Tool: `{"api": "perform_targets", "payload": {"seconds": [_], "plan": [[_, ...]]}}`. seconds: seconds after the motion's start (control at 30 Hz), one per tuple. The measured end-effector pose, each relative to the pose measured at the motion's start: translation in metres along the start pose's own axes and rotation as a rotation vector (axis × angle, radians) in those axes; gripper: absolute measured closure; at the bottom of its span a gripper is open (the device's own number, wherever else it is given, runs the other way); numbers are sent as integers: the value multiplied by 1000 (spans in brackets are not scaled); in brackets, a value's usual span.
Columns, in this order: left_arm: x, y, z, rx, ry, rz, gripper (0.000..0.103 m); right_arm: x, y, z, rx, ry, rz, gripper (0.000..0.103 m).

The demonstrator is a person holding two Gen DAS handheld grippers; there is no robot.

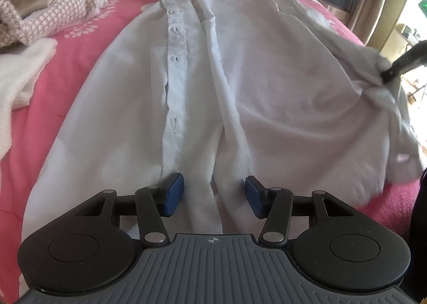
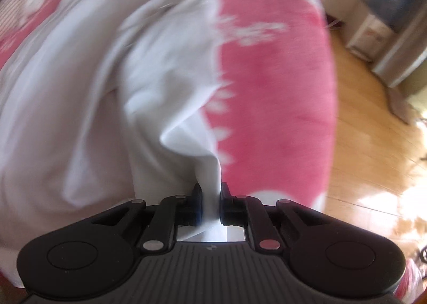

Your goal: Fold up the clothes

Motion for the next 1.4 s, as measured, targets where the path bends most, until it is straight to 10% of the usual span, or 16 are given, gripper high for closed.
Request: {"api": "perform_targets", "payload": {"seconds": [0.27, 0.5, 0.77, 1.0, 1.2, 1.4], "plan": [[5, 1, 1, -4, -3, 2, 52, 3, -57, 8, 42, 3, 258, 61], [6, 7, 1, 15, -26, -21, 52, 22, -116, 2, 2, 10, 538, 60], [14, 18, -24, -12, -89, -39, 52, -6, -139, -55, -100, -216, 711, 60], [22, 27, -41, -9, -137, -94, 52, -51, 1, -115, -360, -245, 381, 54], [26, 29, -41, -41, -133, -70, 52, -33, 195, -121, -667, -28, 49, 51], [28, 47, -63, -75, -197, -108, 51, -5, 299, -77, -707, 147, -67, 51]]}}
Point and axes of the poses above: each gripper's, at about its wrist camera, not at the fingertips, and z roughly the way its jaws point, y to its left, x to its underside, the point moved 9 cm from there along z, roughly the way its jaws point, and after that the axes turned 9 degrees about z, right-handed, at the moved point
